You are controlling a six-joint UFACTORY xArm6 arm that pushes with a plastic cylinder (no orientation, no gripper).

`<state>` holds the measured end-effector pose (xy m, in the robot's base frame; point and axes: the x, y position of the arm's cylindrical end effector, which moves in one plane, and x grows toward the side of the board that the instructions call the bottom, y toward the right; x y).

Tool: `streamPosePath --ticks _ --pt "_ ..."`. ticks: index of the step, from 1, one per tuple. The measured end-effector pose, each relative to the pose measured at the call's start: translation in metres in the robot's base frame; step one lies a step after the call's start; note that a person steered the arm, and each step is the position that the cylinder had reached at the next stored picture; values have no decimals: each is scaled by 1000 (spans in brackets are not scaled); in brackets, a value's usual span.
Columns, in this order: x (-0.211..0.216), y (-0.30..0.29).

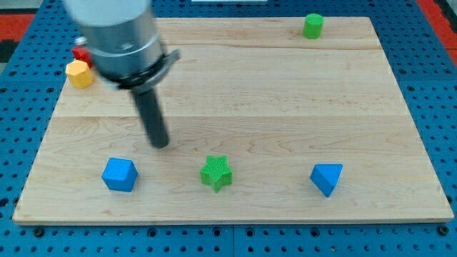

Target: Place the green circle at bottom left side of the board

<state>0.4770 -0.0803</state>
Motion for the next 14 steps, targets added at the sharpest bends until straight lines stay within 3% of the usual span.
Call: streamPosePath --ticks 2,3,4,5,7,9,10,12,14 --pt "-106 236" --pt "-185 295" --pt "-236 307" --pt "-263 283" --pt "-247 182" --pt "-260 128" --pt "-261 70" --pt "-271 23" --pt "-233 18"
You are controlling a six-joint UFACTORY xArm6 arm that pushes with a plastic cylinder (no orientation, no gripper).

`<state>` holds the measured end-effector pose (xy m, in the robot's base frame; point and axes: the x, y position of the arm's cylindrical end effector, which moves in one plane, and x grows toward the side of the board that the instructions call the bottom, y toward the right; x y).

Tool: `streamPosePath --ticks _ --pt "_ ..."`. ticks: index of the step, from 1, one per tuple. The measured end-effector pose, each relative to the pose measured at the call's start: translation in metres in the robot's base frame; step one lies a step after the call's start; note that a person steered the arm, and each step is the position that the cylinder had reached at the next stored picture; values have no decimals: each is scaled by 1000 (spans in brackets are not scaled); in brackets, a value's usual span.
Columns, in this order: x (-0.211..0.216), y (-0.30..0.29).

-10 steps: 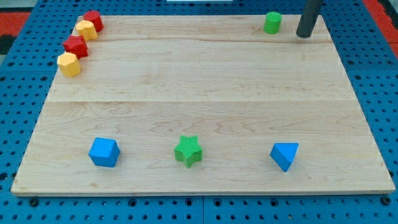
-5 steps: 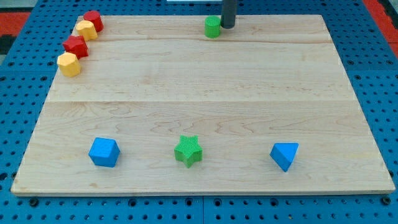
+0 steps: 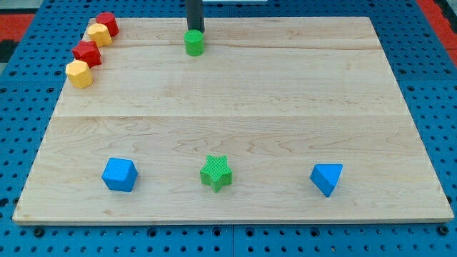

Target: Place the green circle at bottom left side of the board

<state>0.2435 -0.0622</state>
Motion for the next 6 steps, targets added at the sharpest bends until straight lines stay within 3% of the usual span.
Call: streamPosePath --ticks 2,3,5,6 --pt "102 -23" --pt "98 -23" --pt "186 -37" --pt "207 -38"
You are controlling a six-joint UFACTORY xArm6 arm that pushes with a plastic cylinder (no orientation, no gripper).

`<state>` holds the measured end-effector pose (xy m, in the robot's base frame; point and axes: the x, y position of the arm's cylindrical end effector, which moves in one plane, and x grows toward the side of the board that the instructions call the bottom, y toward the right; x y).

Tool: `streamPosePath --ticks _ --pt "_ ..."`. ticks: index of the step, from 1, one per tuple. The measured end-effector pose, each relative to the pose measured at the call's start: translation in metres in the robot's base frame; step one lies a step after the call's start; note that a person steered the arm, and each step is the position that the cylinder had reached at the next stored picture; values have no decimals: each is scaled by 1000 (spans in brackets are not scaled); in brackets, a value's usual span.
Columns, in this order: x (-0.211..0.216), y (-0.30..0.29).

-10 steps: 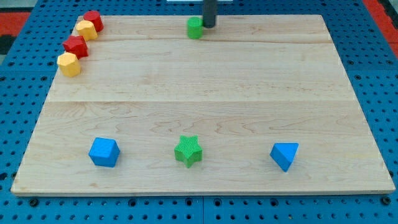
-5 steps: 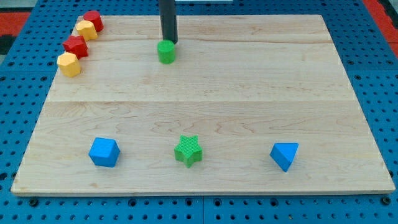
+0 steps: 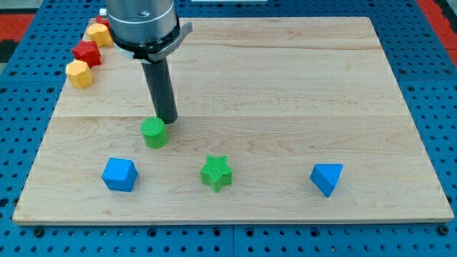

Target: Place the green circle at bottom left side of the board

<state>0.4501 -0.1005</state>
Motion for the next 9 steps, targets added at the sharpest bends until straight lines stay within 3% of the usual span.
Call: streamPosePath --ticks 1,3,4,7,9 --pt "0 24" --pt "44 -44" --pt "45 -92" --pt "34 -138" --pt "73 -144"
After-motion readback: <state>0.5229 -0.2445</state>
